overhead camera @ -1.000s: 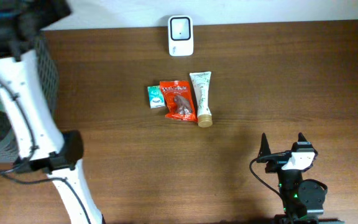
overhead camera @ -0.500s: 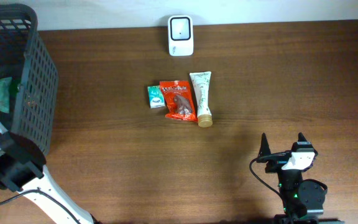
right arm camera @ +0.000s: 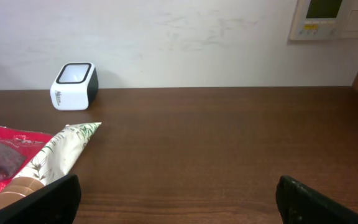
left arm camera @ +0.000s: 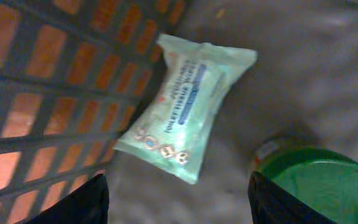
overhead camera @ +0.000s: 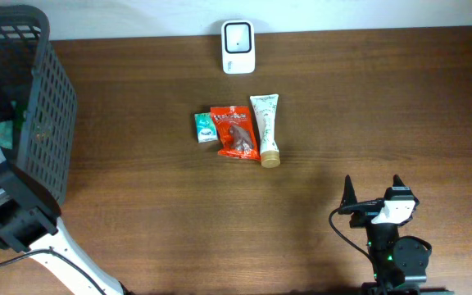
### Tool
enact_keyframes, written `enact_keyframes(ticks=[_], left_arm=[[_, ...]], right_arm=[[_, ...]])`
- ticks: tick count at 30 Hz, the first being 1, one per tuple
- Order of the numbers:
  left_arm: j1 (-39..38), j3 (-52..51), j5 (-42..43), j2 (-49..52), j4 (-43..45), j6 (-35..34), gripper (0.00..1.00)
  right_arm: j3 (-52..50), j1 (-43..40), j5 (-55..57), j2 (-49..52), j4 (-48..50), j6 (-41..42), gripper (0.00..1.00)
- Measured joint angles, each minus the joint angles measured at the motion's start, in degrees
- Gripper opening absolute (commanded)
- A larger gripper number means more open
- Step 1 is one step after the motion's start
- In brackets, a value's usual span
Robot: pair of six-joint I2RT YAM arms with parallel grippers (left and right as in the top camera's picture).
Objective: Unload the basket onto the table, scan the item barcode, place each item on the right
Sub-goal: 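Reach the left gripper into the basket and grasp the light-blue wipes pack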
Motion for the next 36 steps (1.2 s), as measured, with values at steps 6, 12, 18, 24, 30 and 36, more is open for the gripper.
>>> enact_keyframes(ticks=[6,12,18,24,30,36], left_arm=[[0.0,-0.3,2.1,0.0,-1.4,-0.3,0.71],[0.0,-0.3,1.6,0.0,-1.4,-4.1,0.72],[1.1,-0.5,-6.5,0.0,-0.5,-0.8,0.72],[2.5,-0.6,-5.7,3.0,-0.8,1.3,0.72],[2.4,-0.9,-3.1,6.2,1.8,2.8,0.72],[2.4,-0.9,-0.3,7.0,5.6,2.9,0.66]], right_arm=[[0.0,0.0,0.0,0.0,0.0,-0.1,0.98],[0.0,0.0,0.0,0.0,0.0,-0.1,0.99],[0.0,0.0,0.0,0.0,0.0,0.0,0.99],[0.0,0.0,0.0,0.0,0.0,-0.1,0.99],[0.0,0.0,0.0,0.0,0.0,-0.1,0.98],[0.0,0.0,0.0,0.0,0.0,-0.1,0.98]])
